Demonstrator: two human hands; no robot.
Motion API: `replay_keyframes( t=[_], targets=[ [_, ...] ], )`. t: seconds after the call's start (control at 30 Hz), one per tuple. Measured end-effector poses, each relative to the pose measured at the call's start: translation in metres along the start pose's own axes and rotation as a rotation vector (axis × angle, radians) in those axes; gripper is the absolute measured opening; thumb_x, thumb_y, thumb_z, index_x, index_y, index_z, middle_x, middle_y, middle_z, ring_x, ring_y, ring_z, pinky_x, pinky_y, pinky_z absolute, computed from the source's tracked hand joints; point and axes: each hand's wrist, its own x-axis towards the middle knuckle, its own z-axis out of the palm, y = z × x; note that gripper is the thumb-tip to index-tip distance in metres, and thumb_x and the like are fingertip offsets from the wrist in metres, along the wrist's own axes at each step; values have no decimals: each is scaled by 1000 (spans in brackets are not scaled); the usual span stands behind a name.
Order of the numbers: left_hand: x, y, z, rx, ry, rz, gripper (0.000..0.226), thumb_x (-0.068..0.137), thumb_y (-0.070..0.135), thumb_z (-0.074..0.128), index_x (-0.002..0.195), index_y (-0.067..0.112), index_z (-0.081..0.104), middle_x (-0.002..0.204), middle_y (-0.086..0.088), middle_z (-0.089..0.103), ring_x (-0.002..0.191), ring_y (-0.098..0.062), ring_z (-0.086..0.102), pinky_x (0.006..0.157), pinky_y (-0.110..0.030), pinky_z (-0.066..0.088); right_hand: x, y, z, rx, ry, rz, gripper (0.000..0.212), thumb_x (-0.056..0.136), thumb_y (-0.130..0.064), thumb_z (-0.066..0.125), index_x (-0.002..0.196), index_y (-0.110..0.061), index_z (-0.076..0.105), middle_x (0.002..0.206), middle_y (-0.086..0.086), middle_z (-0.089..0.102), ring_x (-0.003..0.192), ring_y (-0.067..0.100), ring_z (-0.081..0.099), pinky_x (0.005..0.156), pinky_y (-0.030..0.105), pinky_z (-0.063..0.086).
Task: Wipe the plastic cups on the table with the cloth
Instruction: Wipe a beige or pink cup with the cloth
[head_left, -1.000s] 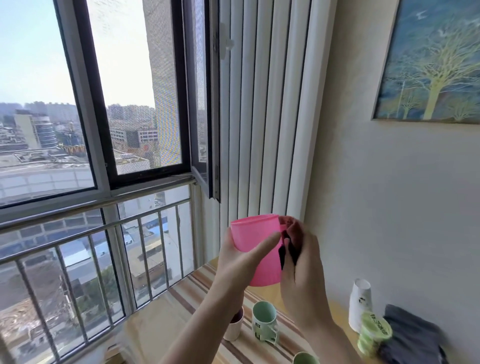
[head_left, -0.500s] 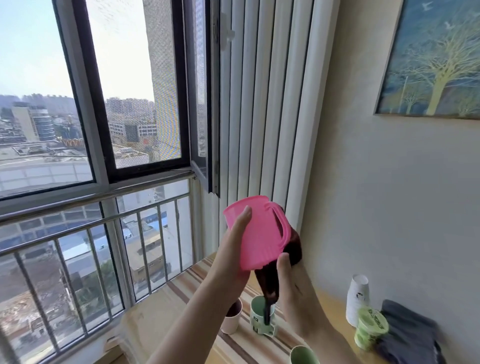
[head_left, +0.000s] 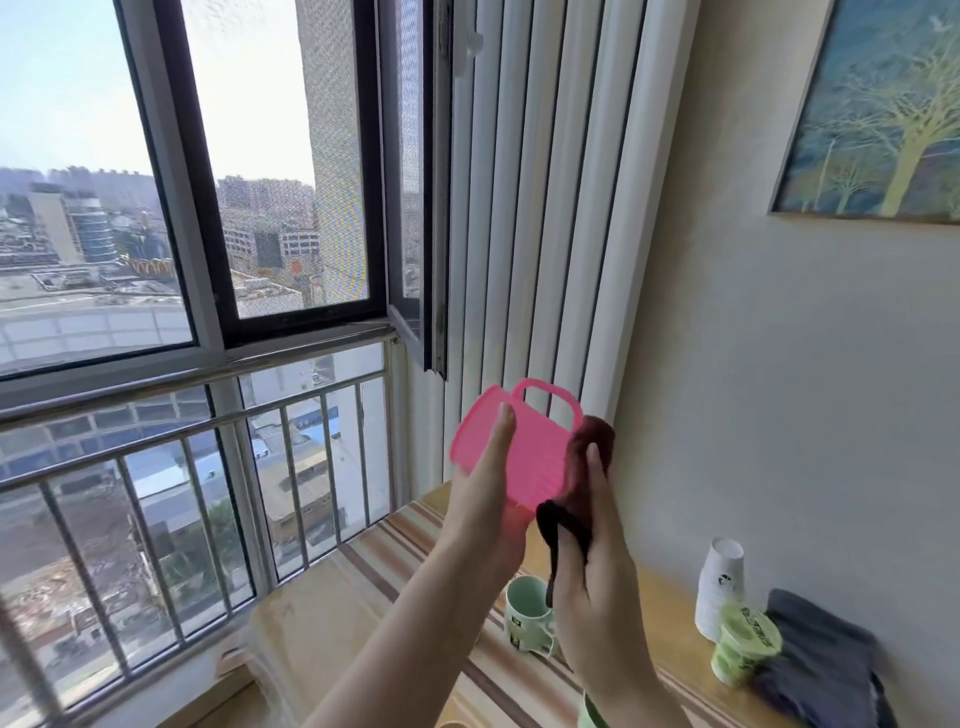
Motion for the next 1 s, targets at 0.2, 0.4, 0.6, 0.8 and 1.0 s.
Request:
replay_keyframes(
  t=[0.2, 0.4, 0.6, 0.8, 1.0],
  targets=[
    [4, 4, 7, -41, 50, 29, 84, 61, 45, 83, 129, 4, 54, 120, -23, 68, 110, -42, 68, 93, -60, 56, -9, 6, 0, 35, 26, 138, 61, 88, -17, 40, 138, -52, 41, 134, -15, 61, 113, 0, 61, 99, 20, 46],
    [7, -4, -7, 358, 130, 195, 92, 59, 41, 90, 133, 20, 40, 124, -9, 60, 113, -26, 61, 95, -49, 56, 9, 6, -17, 790, 154, 694, 30, 97, -21, 43, 108, -14, 70, 111, 10, 74, 107, 24, 66, 100, 42, 46],
    [0, -30, -16, 554, 27, 315, 74, 74, 30, 86, 130, 26, 37, 122, 1, 57, 104, -10, 62, 65, -17, 58, 11, 19, -21, 941, 49, 724, 54, 81, -53, 64, 114, -11, 60, 116, 14, 68, 109, 27, 64, 97, 46, 48],
    [2, -60, -21, 545, -80, 227, 71, 75, 32, 87, 130, 27, 42, 125, -3, 63, 109, -16, 68, 87, -35, 62, 1, 35, -14, 821, 150, 742, 48, 88, -55, 57, 127, -26, 58, 116, 8, 73, 95, 26, 75, 79, 46, 60],
    [27, -60, -41, 394, 10, 89, 87, 63, 46, 89, 134, 22, 45, 128, -12, 64, 115, -26, 66, 99, -51, 55, -8, 65, -23, 767, 203, 867, 32, 97, -40, 51, 123, -26, 62, 115, 4, 74, 103, 25, 72, 79, 39, 59]
  ],
)
